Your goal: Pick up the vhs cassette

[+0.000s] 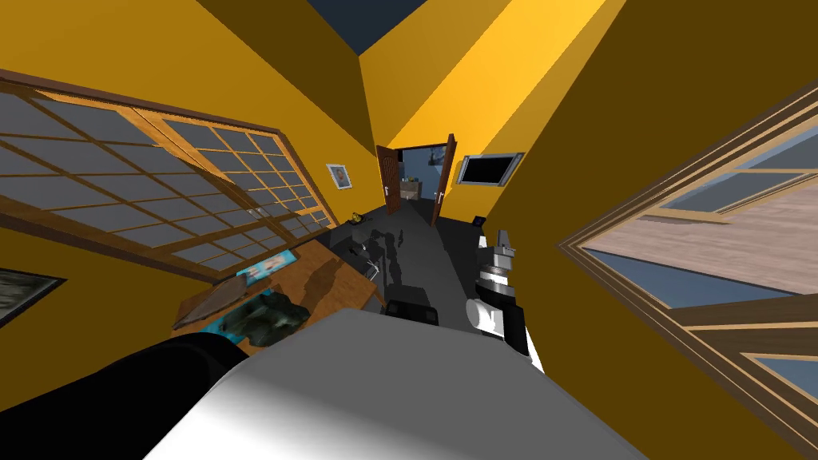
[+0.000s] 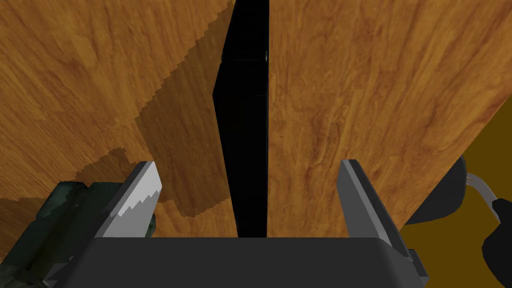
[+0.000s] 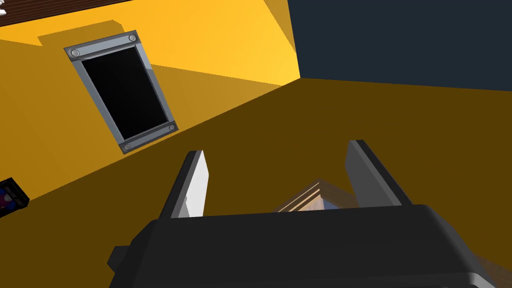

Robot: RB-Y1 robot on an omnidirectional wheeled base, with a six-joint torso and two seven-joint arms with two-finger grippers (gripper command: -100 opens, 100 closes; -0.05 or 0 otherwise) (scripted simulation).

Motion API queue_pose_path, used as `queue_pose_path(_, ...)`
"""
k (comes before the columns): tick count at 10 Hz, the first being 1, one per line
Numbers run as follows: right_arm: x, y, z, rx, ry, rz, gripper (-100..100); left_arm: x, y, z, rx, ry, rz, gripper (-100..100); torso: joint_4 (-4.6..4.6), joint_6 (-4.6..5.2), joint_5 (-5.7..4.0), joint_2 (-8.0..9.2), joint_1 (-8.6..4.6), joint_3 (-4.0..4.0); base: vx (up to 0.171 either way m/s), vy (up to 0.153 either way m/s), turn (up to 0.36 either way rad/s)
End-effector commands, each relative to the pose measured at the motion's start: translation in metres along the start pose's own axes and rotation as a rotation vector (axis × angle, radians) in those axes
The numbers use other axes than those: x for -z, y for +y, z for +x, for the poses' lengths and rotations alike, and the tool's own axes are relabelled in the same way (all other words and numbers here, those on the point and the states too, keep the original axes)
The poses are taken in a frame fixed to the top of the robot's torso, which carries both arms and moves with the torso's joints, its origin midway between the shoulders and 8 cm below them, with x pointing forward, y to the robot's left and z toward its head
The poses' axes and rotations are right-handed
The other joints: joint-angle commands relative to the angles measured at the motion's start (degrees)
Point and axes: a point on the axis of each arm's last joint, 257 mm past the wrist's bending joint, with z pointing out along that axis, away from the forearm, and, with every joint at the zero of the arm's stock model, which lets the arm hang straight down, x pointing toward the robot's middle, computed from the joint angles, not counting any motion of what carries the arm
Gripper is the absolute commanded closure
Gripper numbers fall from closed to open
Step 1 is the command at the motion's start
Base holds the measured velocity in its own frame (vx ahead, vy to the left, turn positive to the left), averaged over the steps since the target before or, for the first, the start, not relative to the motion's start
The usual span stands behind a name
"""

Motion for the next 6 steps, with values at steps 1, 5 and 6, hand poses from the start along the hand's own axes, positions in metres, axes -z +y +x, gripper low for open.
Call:
queue_pose_path(1, 0.000, 0.000, 0.000, 0.000, 0.000, 0.000, 0, 0.000, 0.000, 0.000, 0.000, 0.000, 0.000, -100, 0.00, 0.00, 0.00, 0.00, 0.00, 0.00, 0.019, 0.016, -0.013)
queue_pose_path(5, 0.000, 0.000, 0.000, 0.000, 0.000, 0.000, 0, -0.016, 0.001, 0.020, 0.010, -0.001, -0.002, -100, 0.06, -0.02, 0.00, 0.25, -0.09, 0.15, -0.009, 0.015, -0.037)
queue_pose_path(6, 0.000, 0.000, 0.000, 0.000, 0.000, 0.000, 0, -0.021, 0.001, 0.026, 0.011, 0.000, -0.002, -100, 0.07, -0.01, 0.01, 0.28, -0.07, 0.16, -0.016, 0.016, -0.054)
